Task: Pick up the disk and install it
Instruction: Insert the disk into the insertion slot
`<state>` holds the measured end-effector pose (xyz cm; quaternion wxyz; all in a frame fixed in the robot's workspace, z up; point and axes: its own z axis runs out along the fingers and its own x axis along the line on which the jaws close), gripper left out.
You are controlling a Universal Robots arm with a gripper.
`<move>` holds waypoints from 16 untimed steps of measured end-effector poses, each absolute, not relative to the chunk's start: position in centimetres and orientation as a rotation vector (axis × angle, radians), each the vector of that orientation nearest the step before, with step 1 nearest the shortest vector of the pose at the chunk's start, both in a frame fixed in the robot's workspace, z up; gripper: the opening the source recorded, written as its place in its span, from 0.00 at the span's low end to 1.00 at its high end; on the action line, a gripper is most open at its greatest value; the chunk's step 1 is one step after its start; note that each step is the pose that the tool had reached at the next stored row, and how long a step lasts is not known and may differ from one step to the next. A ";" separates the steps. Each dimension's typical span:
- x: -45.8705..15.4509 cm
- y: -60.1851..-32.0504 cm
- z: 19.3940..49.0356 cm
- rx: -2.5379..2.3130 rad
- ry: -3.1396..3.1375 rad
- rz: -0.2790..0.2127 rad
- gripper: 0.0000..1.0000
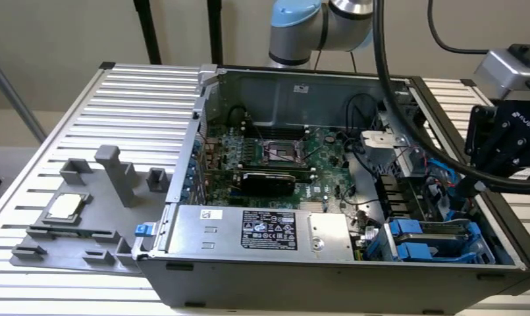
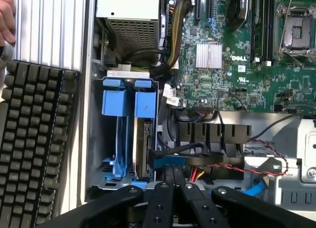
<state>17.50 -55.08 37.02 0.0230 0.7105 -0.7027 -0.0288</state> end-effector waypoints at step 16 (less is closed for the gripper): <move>17.1 -54.9 34.9 2.199 -2.175 -0.089 1.00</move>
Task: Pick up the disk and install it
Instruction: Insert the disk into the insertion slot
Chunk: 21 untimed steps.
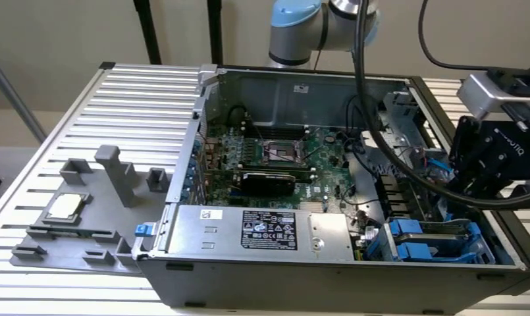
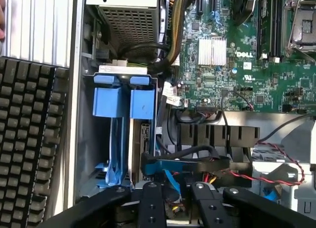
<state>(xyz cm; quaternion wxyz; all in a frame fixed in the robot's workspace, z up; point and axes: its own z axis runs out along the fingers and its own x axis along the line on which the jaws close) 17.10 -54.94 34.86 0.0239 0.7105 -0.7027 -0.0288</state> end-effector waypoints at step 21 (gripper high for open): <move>18.2 -57.9 34.8 2.200 -2.174 -0.097 1.00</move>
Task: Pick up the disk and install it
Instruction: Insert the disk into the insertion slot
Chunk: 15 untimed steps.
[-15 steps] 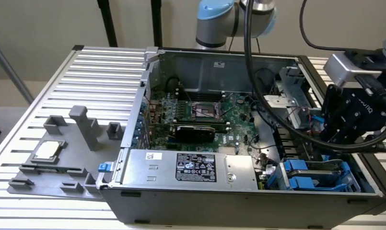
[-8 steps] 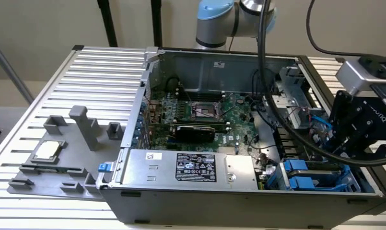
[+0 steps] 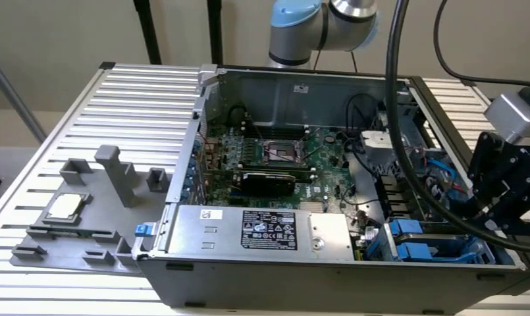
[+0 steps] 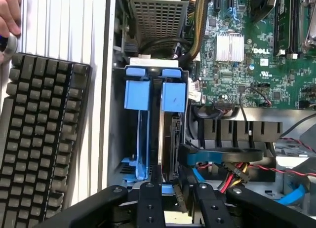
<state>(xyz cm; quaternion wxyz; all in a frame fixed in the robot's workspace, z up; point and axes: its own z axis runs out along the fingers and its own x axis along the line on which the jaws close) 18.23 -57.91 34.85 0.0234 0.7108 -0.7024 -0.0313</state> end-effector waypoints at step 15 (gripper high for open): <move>18.3 -58.0 34.6 2.283 -2.165 -0.188 1.00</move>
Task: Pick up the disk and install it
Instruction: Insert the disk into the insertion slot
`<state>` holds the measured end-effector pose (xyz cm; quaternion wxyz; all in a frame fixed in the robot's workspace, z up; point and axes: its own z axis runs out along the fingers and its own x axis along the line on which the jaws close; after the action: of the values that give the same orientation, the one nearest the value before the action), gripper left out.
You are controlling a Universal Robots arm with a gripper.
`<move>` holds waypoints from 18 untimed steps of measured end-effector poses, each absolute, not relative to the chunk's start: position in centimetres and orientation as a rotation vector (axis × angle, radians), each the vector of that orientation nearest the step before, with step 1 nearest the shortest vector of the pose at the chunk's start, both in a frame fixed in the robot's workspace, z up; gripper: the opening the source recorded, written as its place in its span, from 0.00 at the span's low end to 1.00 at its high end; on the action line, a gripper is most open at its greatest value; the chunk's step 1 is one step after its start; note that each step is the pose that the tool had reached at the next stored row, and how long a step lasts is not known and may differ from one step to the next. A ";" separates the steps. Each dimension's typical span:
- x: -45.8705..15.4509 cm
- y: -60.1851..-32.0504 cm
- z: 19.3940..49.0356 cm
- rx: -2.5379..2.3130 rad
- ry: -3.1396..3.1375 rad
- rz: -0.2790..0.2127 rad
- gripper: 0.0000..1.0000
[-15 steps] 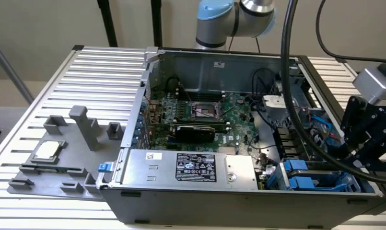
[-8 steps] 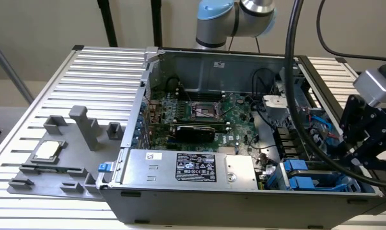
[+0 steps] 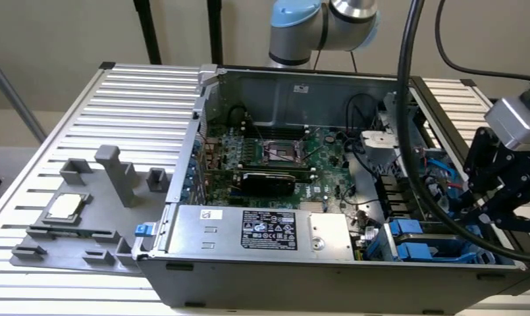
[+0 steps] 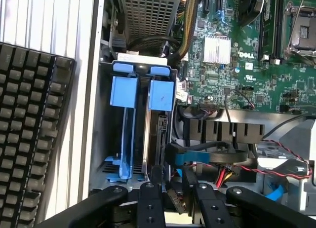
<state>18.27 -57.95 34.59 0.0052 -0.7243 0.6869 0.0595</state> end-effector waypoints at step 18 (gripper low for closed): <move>18.4 -58.0 35.4 -2.344 2.069 0.185 1.00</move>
<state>18.36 -57.96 35.38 0.0047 -0.7484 0.6605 0.0591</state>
